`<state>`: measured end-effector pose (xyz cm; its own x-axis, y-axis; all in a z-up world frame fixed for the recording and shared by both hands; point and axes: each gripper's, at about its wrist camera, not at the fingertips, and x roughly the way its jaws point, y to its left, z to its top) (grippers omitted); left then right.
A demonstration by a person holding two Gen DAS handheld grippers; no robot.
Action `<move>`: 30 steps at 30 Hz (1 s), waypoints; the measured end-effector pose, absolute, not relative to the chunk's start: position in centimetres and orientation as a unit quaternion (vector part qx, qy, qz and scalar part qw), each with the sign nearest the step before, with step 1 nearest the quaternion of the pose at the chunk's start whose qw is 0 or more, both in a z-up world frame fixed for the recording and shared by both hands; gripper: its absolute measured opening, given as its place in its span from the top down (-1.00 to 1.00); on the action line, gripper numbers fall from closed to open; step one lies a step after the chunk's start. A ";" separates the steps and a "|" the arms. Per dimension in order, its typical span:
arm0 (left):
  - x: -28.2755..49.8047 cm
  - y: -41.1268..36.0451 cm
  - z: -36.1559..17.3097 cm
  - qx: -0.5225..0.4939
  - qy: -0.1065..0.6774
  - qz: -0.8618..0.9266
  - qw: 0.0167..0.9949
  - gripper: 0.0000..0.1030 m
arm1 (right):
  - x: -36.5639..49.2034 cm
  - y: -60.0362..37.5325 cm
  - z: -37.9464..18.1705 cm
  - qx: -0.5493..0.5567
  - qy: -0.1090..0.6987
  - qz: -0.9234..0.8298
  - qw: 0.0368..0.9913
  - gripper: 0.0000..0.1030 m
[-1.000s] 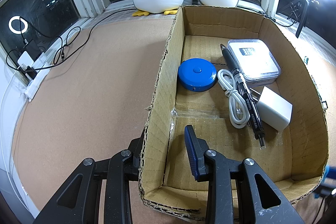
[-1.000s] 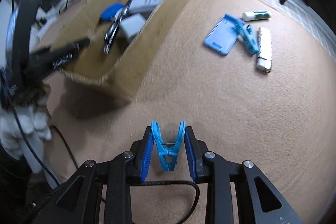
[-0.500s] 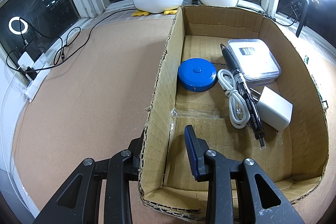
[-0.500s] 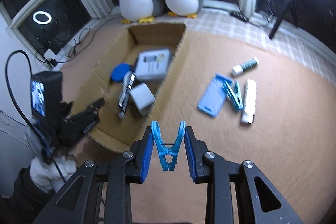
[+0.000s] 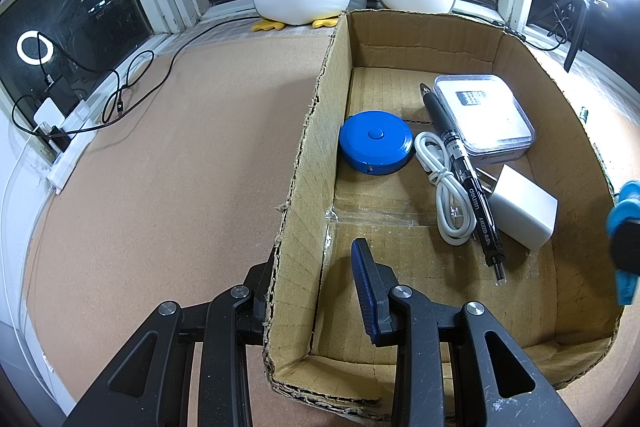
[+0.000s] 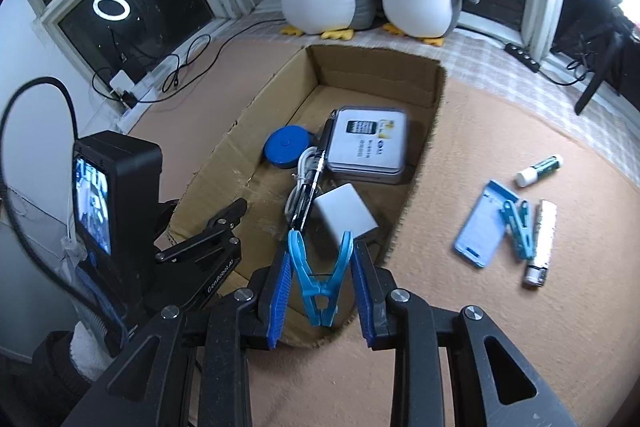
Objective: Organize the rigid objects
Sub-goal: 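Carry the blue clothespin with the right tool and drop it into the box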
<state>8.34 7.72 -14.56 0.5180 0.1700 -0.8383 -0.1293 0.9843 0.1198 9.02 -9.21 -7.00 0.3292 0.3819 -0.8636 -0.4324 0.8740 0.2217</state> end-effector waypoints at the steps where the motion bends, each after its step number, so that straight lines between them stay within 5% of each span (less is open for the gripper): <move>1: 8.3 7.8 -14.5 0.021 0.483 0.086 0.871 0.35 | 9.2 -9.0 -7.2 -0.024 0.525 0.251 0.813 0.49; 23: 8.3 7.7 -14.6 0.020 0.483 0.086 0.871 0.35 | 10.3 -7.3 -9.2 -0.038 0.542 0.254 0.800 0.46; 30: 8.3 7.7 -14.6 0.020 0.483 0.086 0.871 0.35 | 10.2 -7.6 -8.8 -0.033 0.538 0.250 0.804 0.14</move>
